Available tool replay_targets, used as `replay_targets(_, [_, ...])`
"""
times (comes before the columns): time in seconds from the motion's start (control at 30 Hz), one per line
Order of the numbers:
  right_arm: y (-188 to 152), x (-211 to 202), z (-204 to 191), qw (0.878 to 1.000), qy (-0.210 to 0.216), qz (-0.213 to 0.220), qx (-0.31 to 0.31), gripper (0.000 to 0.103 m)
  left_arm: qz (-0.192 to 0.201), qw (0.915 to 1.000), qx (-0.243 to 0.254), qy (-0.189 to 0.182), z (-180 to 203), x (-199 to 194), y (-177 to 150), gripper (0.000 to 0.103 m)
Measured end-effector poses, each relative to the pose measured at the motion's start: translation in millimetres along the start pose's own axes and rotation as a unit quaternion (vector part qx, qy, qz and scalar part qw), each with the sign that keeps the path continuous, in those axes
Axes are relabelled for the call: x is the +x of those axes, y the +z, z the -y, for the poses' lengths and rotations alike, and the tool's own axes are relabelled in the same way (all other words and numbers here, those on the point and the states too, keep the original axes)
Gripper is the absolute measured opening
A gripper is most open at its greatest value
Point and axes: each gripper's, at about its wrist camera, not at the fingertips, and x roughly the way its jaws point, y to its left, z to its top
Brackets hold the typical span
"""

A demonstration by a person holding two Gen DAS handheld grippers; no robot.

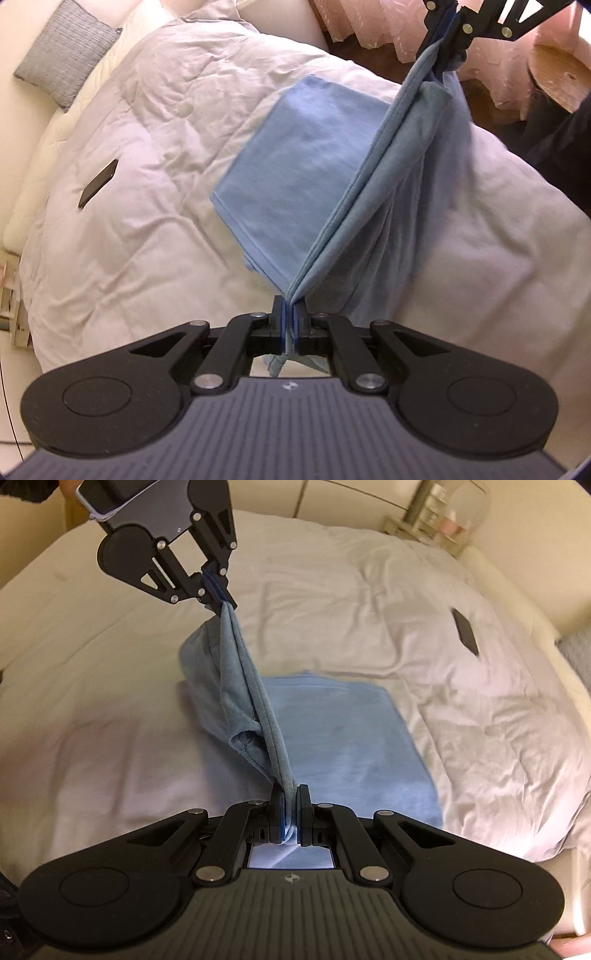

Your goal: Fold clothes

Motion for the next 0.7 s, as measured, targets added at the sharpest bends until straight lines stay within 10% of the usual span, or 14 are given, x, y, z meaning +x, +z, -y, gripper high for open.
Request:
replay_targets(0.33, [-23.2, 73.6, 156.0, 0.984, 0.080, -0.040, 0.152, 0.002, -0.021, 0.9949, 0.034, -0.093, -106.7, 122.5, 89.6, 0.002])
replay_targets(0.7, [-53.4, 133.4, 237.3, 0.962, 0.093, -0.085, 0.243, 0.003, -0.056, 0.9803, 0.040, -0.185, -149.2, 221.0, 132.9, 0.002])
